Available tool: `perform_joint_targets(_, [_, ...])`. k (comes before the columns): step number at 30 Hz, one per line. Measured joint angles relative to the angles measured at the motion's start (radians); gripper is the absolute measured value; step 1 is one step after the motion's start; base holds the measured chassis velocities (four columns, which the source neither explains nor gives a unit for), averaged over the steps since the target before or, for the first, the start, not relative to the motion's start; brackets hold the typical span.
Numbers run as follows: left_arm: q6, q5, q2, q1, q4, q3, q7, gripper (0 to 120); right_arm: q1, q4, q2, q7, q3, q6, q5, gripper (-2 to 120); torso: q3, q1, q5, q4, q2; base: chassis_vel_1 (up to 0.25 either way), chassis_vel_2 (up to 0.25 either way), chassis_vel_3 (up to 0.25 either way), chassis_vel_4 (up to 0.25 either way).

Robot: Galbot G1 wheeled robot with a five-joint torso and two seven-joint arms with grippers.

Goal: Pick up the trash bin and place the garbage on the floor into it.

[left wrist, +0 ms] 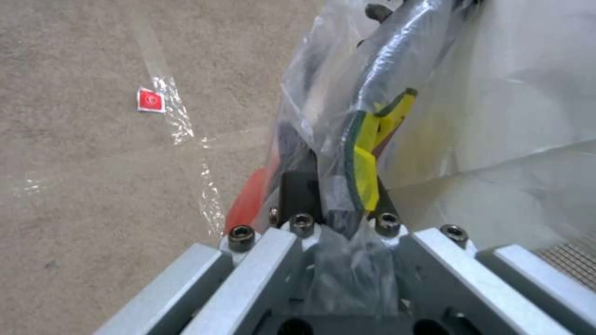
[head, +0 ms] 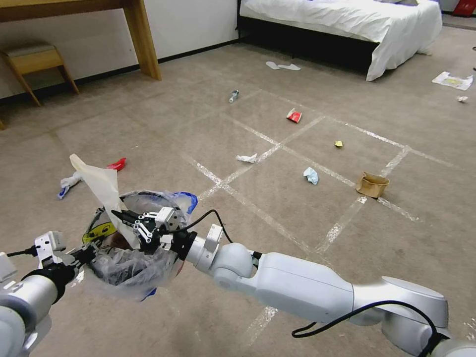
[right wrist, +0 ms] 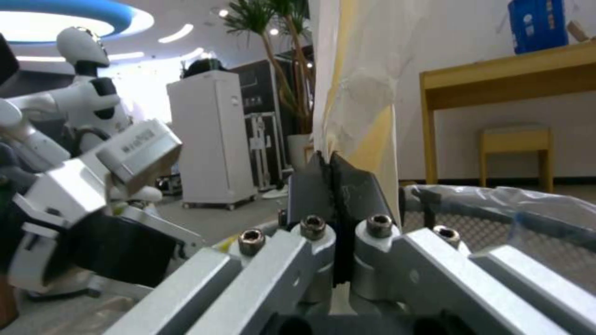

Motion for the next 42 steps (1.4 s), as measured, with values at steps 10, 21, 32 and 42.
perform_joint_targets(10, [0.000,0.000,-0.005,0.008,-0.007,-0.003,-0.001,0,0.006,-0.044,0.011,-0.012,0.000,0.024,-0.018,0,0.000,0.000,0.0000,0.0000,0.000,0.000,0.000,0.000,0.000])
perform_joint_targets(21, [0.001,-0.002,-0.007,0.003,-0.011,-0.001,0.000,0,0.005,-0.021,-0.009,-0.010,0.004,0.020,-0.025,4,0.000,0.000,0.0000,0.0000,0.000,0.000,0.000,0.000,0.000])
perform_joint_targets(32, [0.001,-0.037,0.002,-0.008,-0.006,-0.008,-0.009,0,0.020,0.020,-0.028,0.001,0.007,0.008,-0.025,42,0.000,0.000,0.0001,0.0000,0.000,0.000,0.000,0.000,0.000])
perform_joint_targets(42, [0.001,-0.058,0.012,-0.013,0.009,-0.012,-0.020,0,0.029,0.060,-0.049,0.017,0.014,-0.003,-0.025,62,0.000,0.000,0.0001,0.0000,0.000,0.000,0.000,0.000,0.000])
